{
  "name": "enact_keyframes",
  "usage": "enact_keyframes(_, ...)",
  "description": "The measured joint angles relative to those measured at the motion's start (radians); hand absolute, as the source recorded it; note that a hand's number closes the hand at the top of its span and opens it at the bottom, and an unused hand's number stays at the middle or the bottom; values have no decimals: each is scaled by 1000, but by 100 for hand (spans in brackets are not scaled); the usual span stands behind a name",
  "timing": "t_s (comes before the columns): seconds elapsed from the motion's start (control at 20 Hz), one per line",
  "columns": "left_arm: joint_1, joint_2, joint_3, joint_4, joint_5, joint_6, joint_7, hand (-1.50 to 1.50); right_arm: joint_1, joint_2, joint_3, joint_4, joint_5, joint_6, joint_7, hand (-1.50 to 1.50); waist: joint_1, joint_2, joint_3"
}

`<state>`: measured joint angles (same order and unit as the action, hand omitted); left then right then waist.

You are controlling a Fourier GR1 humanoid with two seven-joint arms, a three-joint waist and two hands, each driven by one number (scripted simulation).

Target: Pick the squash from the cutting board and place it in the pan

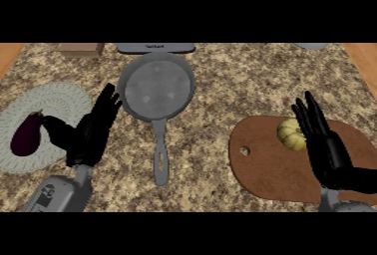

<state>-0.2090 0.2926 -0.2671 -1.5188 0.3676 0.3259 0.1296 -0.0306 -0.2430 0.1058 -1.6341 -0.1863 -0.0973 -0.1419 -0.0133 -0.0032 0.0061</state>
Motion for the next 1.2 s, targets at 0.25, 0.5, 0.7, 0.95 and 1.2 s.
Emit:
enact_keyframes(0.25,-21,33,14,-4,-22,-9,-5,0,-150,-47,56,-32,-151,260,28,150,62,7,-1)
enact_keyframes(0.5,-29,59,35,2,-29,-13,-9,0,-286,-224,18,-6,-223,567,-56,150,81,16,-1)
enact_keyframes(0.7,-31,78,62,1,-17,-23,-8,0,-336,-384,-78,102,-229,792,-205,-150,74,23,0)
enact_keyframes(0.95,-37,78,67,5,-15,-30,-7,0,-417,-536,-159,207,-158,861,-290,-150,79,29,2)
enact_keyframes(1.2,-45,73,64,13,-17,-38,-5,0,-499,-615,-149,231,-63,848,-353,-150,90,31,1)
